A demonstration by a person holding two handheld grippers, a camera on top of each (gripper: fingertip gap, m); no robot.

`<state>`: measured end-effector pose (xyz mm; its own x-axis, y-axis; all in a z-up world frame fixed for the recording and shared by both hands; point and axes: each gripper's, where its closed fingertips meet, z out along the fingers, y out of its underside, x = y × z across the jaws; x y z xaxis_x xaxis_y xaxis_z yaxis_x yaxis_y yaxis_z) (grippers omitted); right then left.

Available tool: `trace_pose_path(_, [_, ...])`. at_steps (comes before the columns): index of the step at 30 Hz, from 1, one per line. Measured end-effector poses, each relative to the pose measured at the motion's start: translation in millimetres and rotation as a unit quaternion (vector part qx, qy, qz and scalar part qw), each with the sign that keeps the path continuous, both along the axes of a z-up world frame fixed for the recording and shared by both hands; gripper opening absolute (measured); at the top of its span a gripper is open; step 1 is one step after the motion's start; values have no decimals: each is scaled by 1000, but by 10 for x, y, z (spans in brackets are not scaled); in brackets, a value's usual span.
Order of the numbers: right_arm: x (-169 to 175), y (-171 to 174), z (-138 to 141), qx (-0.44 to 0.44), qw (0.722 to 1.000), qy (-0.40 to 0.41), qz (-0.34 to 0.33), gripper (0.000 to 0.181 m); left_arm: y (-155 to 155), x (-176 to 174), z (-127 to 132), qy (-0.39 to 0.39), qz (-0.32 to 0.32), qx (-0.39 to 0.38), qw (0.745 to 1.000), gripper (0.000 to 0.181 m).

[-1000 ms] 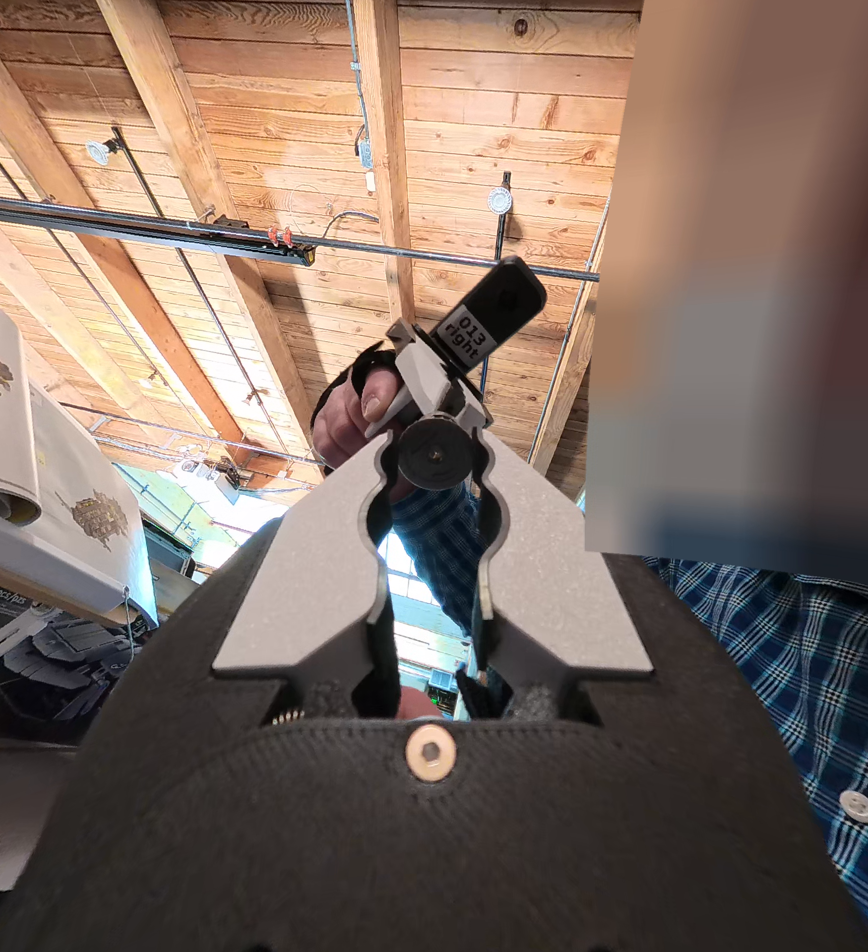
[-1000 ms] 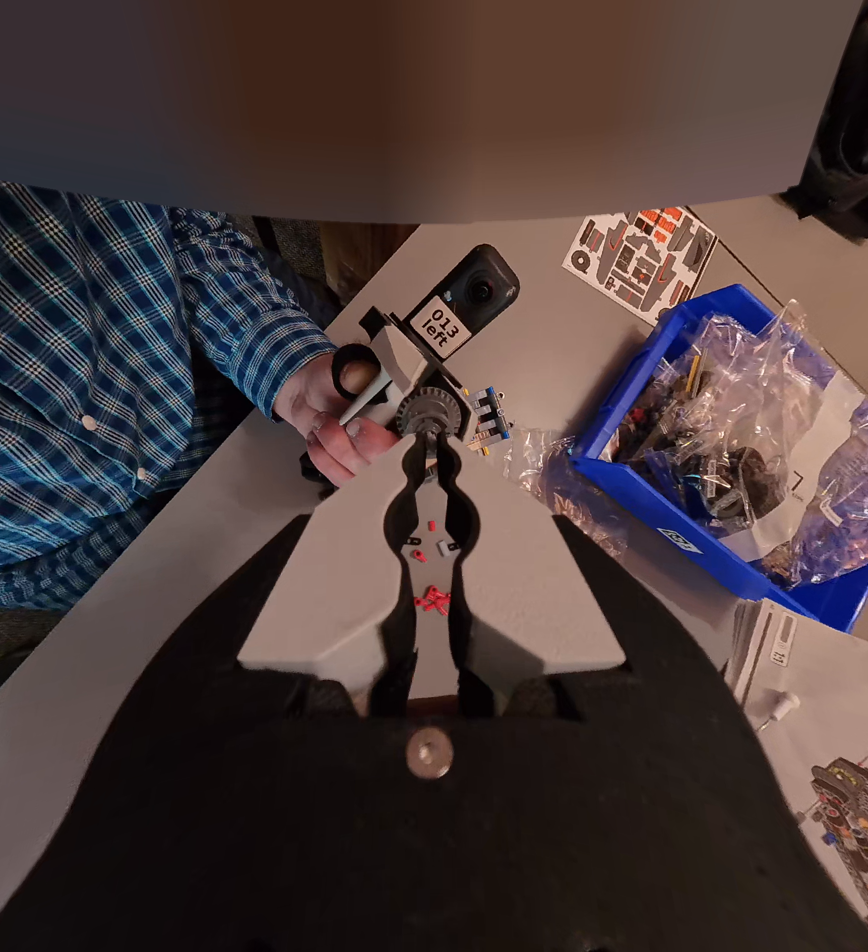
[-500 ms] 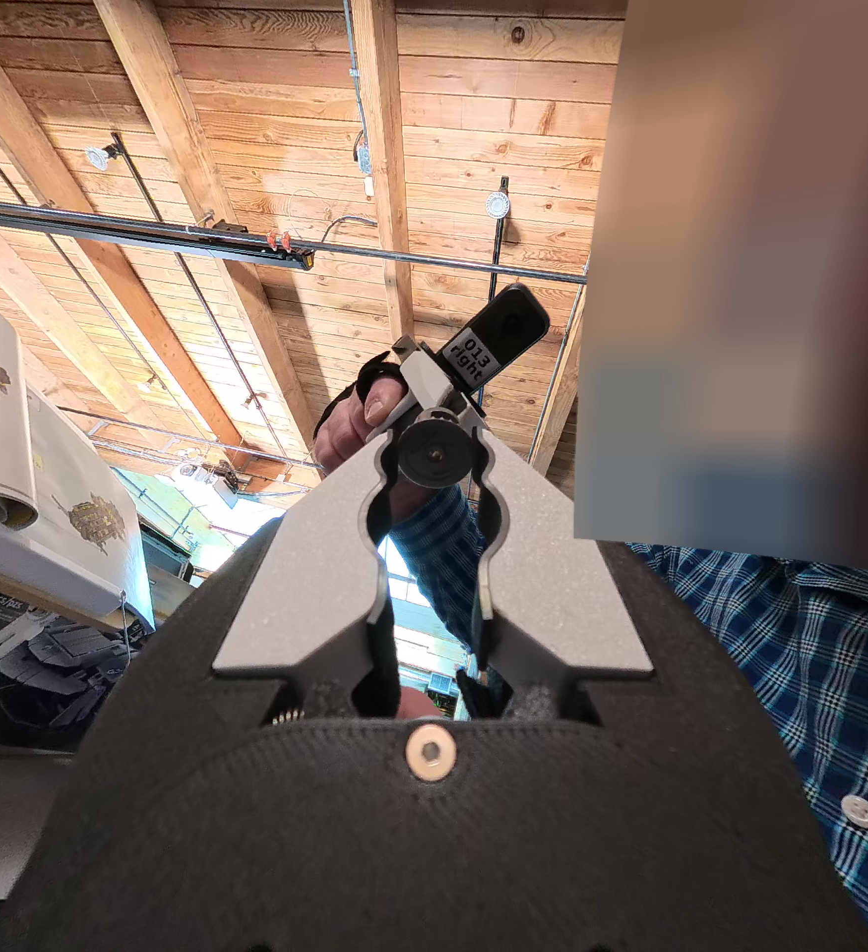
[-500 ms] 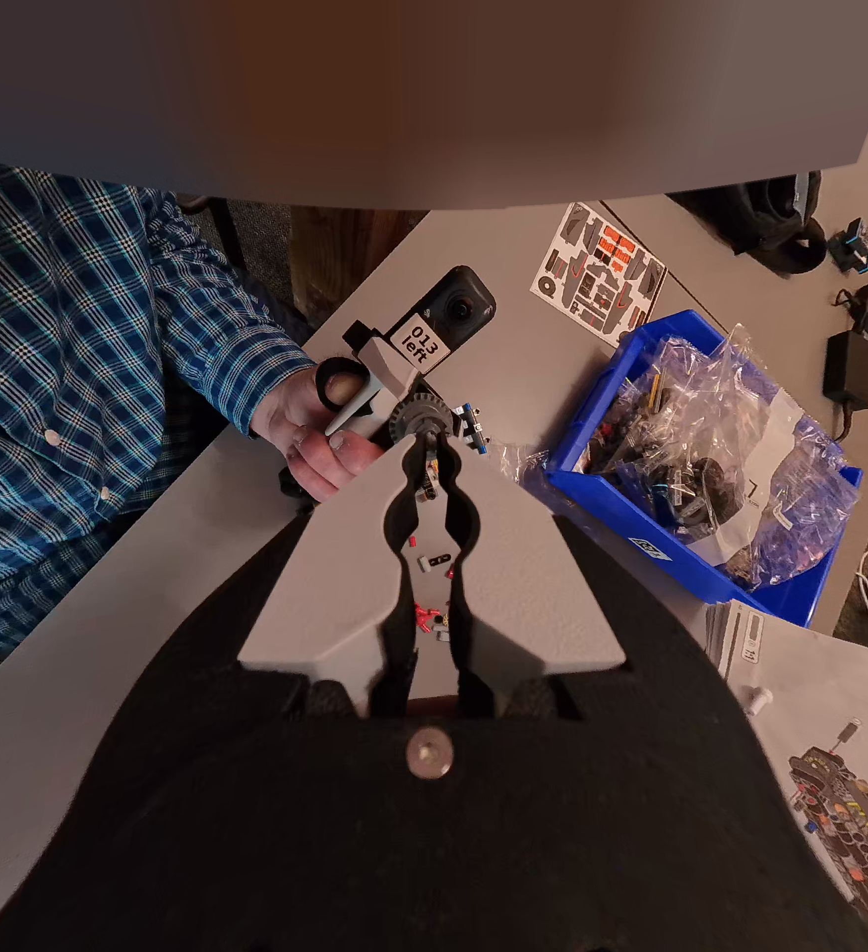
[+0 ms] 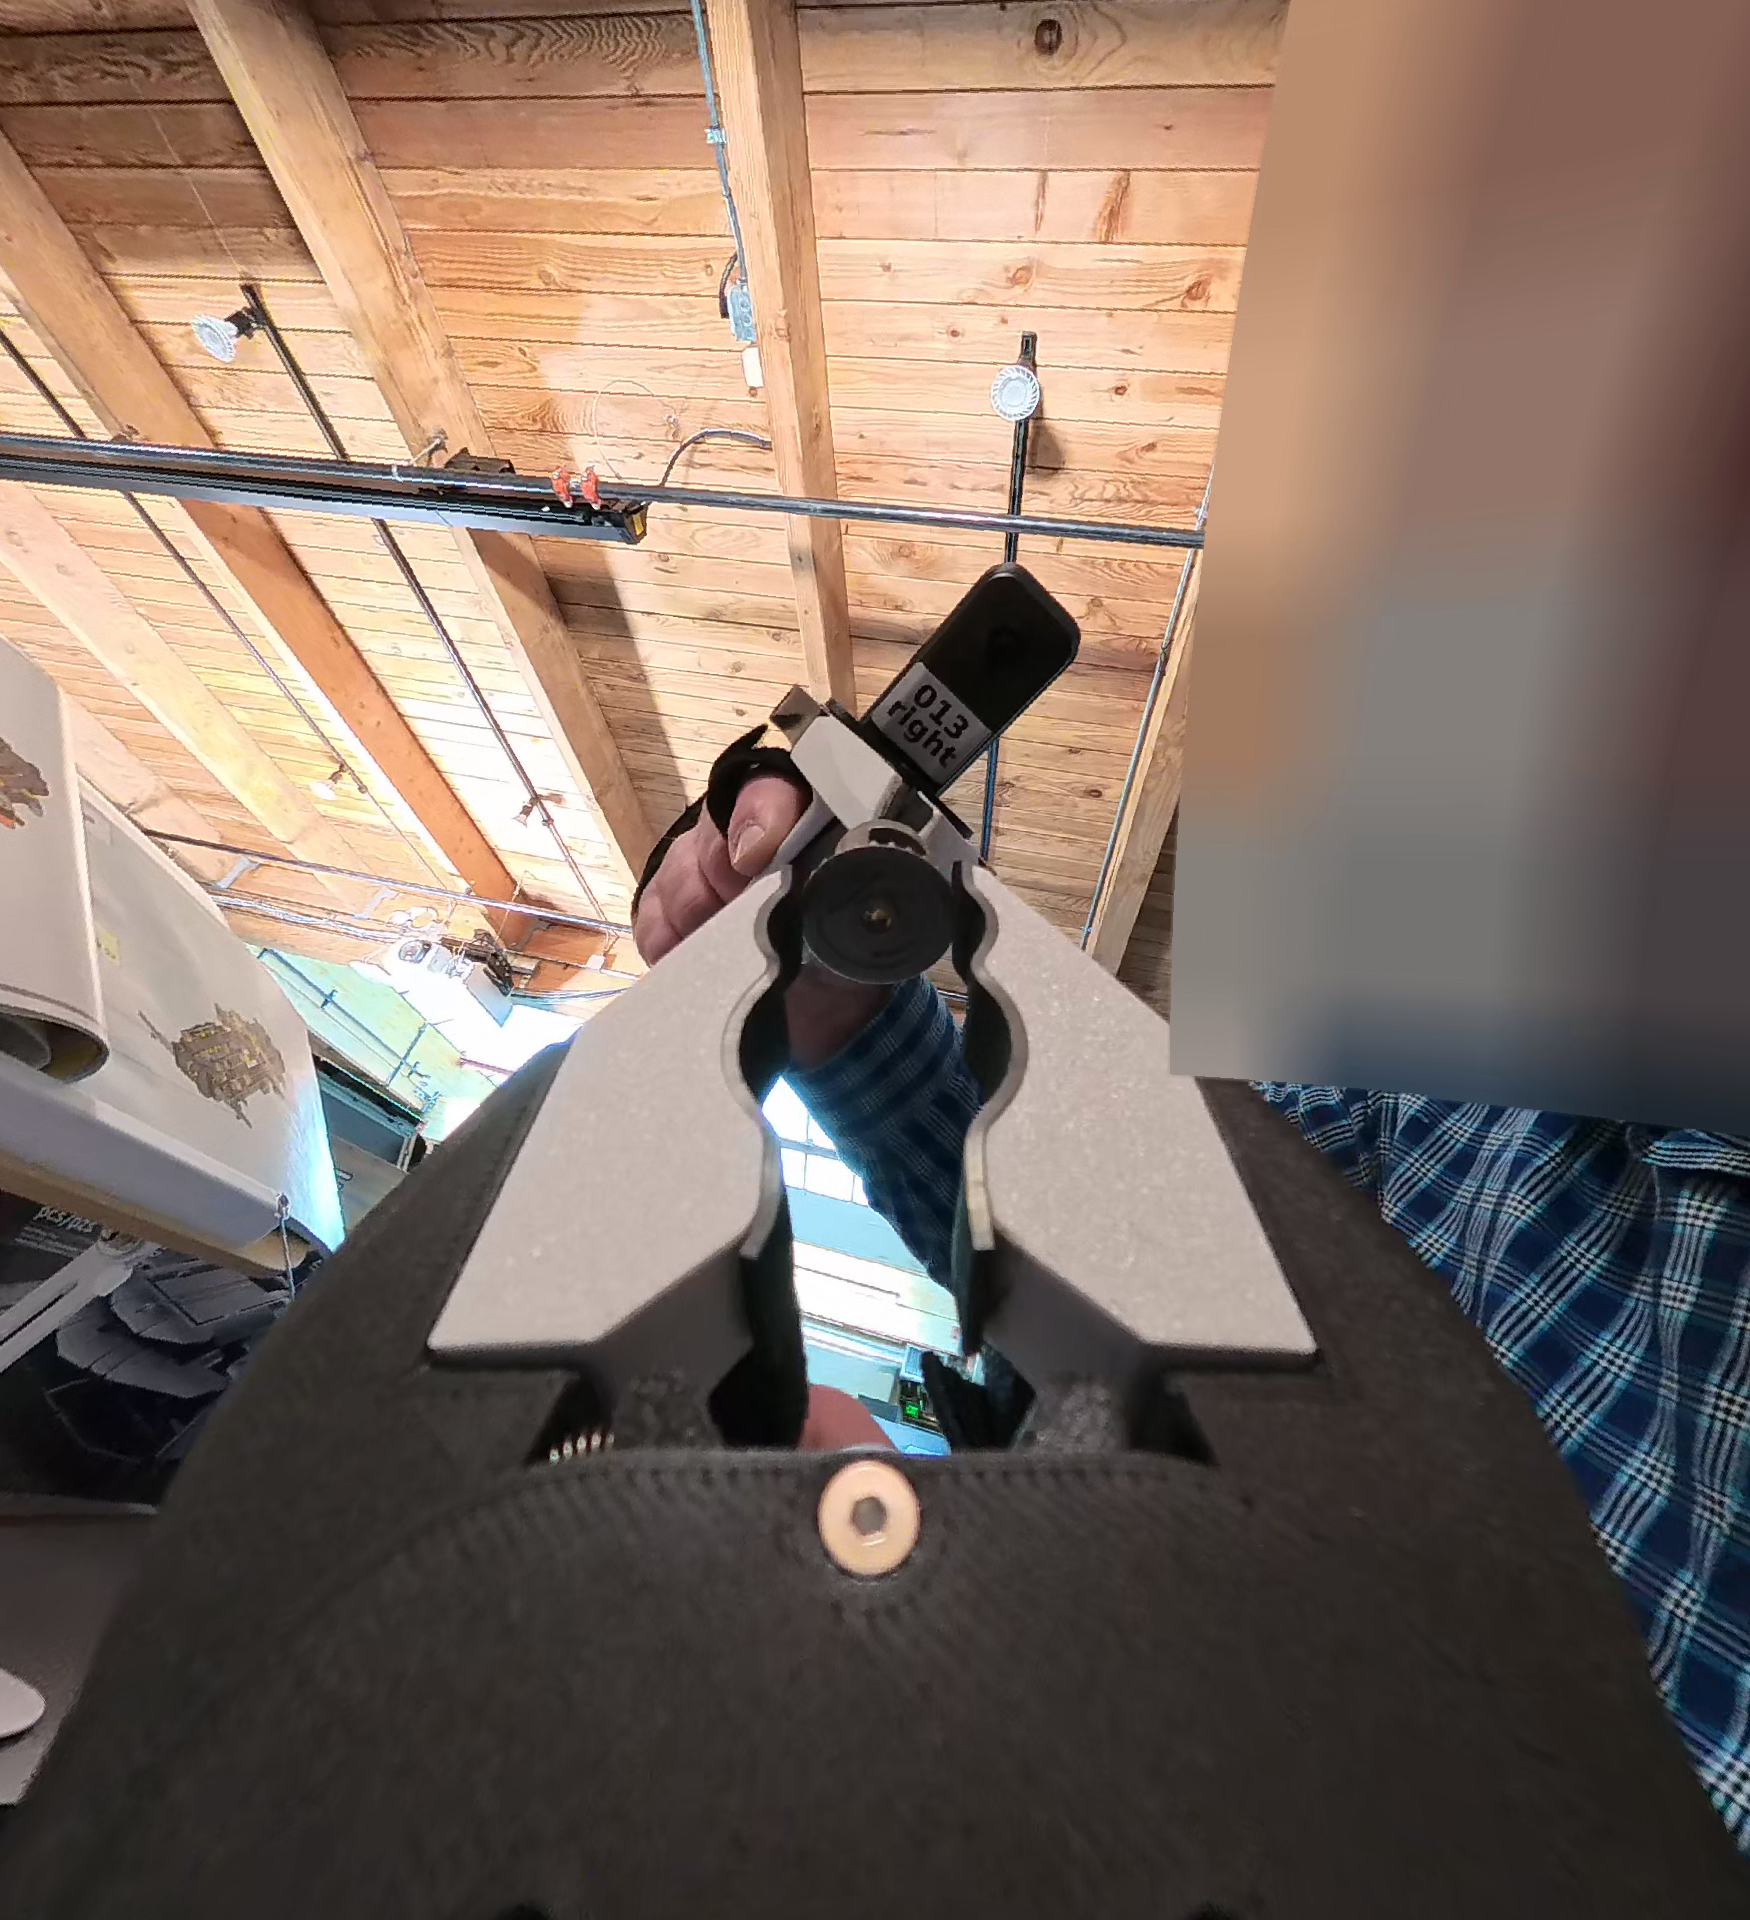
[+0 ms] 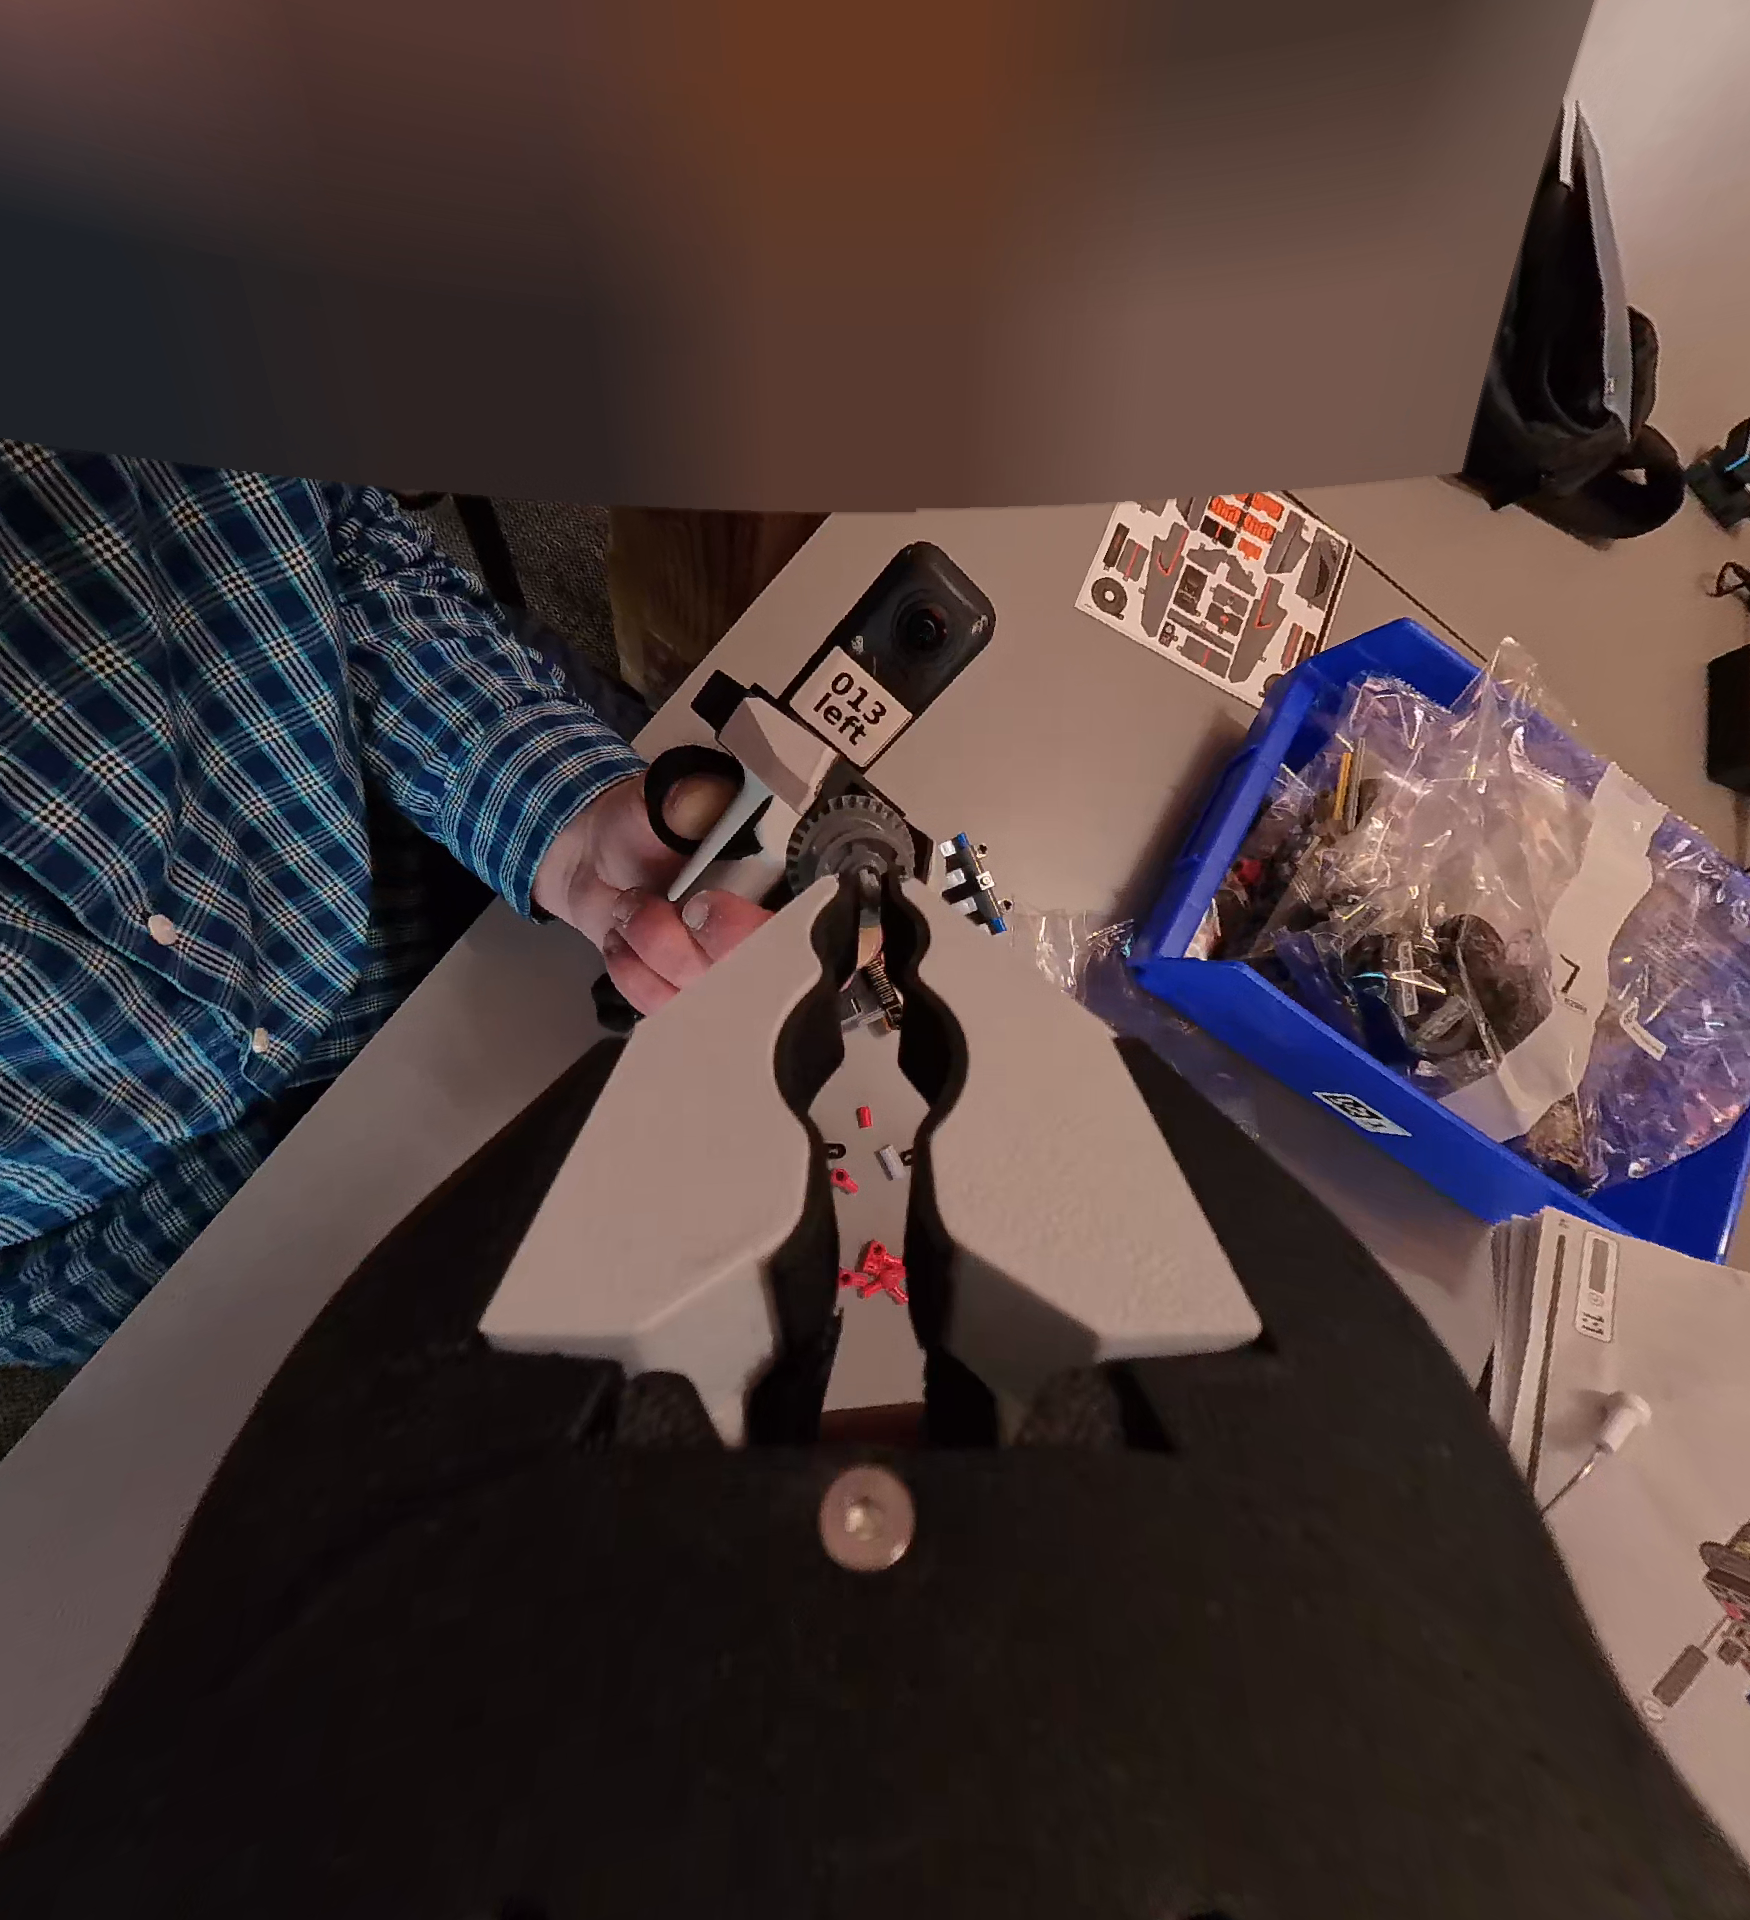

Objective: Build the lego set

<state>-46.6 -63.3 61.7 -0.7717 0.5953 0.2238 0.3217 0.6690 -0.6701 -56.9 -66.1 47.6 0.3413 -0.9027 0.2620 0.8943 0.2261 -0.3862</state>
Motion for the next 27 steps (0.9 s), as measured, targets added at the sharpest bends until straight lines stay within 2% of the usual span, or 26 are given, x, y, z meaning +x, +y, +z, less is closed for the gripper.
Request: trace_pose_path(27, [50, 19, 26, 16, 999, 27, -11, 2, 19, 30, 1, -18, -31, 2, 999, 26])
